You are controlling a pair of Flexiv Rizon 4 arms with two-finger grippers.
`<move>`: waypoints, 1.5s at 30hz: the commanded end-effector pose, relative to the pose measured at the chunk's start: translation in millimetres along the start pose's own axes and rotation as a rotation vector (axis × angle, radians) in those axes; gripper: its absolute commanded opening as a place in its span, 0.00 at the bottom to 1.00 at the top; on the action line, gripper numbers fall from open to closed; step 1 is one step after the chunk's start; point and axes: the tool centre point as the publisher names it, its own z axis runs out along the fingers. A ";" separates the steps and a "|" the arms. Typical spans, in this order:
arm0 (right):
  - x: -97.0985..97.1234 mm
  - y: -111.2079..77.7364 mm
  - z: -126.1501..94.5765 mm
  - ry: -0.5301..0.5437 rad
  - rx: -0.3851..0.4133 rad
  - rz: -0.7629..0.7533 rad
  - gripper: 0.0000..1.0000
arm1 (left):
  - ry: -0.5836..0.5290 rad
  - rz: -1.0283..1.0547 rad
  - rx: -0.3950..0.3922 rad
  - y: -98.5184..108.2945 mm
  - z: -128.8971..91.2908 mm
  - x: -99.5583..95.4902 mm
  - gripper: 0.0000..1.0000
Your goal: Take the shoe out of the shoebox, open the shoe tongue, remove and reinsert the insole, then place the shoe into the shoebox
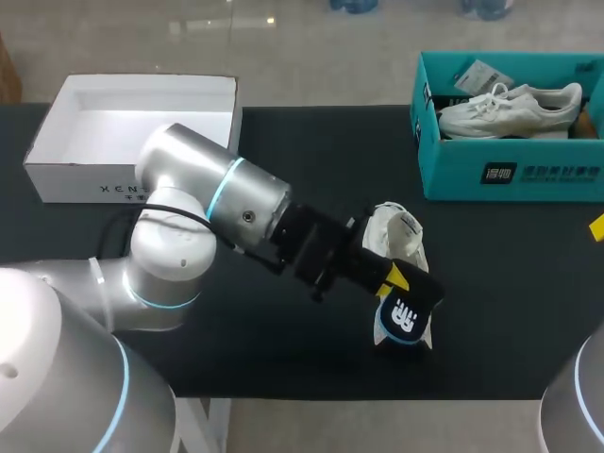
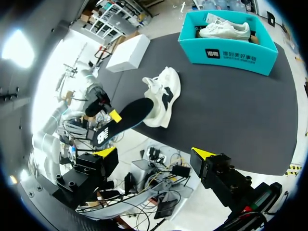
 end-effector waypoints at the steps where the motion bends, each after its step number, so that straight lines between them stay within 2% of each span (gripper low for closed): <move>1: 2.1 -10.3 0.0 -0.005 -0.089 0.002 1.00 | 0.020 -0.009 -0.012 9.3 10.7 -0.6 0.00; 7: 2.1 -10.3 0.0 -0.005 -0.089 0.002 1.00 | 0.039 -0.030 -0.022 18.6 12.0 9.5 0.00; 8: 2.1 -10.3 0.0 -0.005 -0.089 0.002 1.00 | 0.048 -0.030 -0.042 20.2 11.9 11.1 0.00; 12: 2.1 -10.3 0.0 -0.005 -0.089 0.002 1.00 | 0.040 -0.047 -0.034 25.4 8.5 15.1 0.00; 26: 2.1 -10.3 0.0 -0.005 -0.089 0.002 1.00 | 0.045 -0.089 -0.068 64.6 8.0 16.7 0.00; 36: 2.1 -10.3 0.0 -0.005 -0.089 0.002 1.00 | 0.040 -0.132 -0.145 96.2 6.3 17.4 0.00; 45: 2.1 -10.3 0.0 -0.005 -0.089 0.002 1.00 | 0.064 -0.132 -0.277 123.2 0.9 30.4 0.00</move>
